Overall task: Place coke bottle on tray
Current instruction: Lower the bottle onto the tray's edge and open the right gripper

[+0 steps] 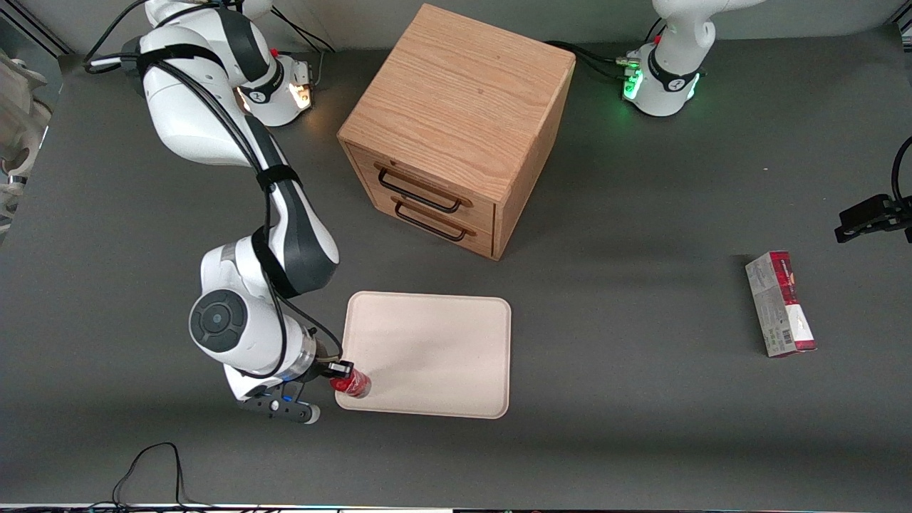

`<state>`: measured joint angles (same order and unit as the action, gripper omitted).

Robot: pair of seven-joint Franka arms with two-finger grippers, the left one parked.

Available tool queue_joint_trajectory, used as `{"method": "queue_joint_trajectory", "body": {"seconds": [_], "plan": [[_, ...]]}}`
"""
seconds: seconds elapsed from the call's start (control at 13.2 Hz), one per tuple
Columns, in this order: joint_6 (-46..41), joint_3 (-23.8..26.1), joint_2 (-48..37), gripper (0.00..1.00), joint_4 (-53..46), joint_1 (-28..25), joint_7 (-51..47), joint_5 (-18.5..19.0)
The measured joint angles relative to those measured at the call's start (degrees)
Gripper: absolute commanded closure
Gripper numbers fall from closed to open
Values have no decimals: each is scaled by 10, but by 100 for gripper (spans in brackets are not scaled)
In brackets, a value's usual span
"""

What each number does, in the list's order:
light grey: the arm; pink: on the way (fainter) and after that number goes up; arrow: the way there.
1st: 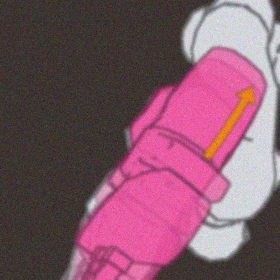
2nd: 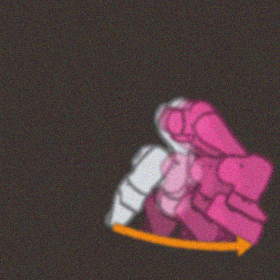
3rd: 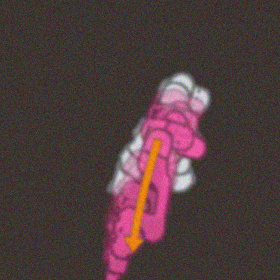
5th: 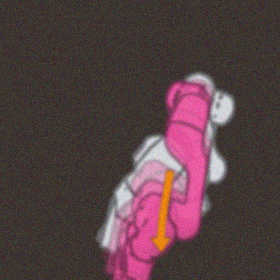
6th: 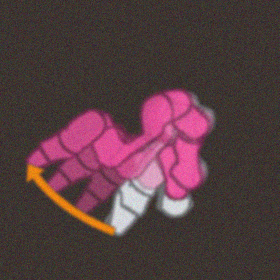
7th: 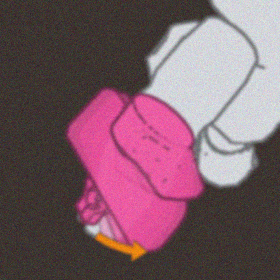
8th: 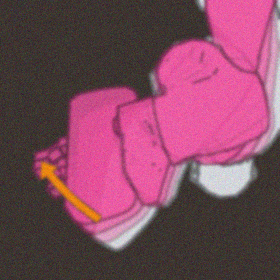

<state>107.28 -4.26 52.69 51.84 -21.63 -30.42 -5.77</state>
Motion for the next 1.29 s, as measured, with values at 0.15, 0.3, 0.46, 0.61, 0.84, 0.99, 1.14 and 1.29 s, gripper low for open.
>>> {"method": "queue_joint_trajectory", "body": {"seconds": [0.15,0.3,0.46,0.61,0.84,0.99,1.14,1.29], "plan": [[-22,0,6,100,0,0,0,0],[-29,0,8,60,2,0,0,0],[-29,0,9,0,3,0,0,0],[-29,0,9,0,4,0,0,0],[-29,0,8,0,3,0,0,0],[-36,0,5,0,-1,0,0,0],[-41,0,0,0,-1,0,0,0],[-41,-1,0,0,-1,0,0,0]]}}
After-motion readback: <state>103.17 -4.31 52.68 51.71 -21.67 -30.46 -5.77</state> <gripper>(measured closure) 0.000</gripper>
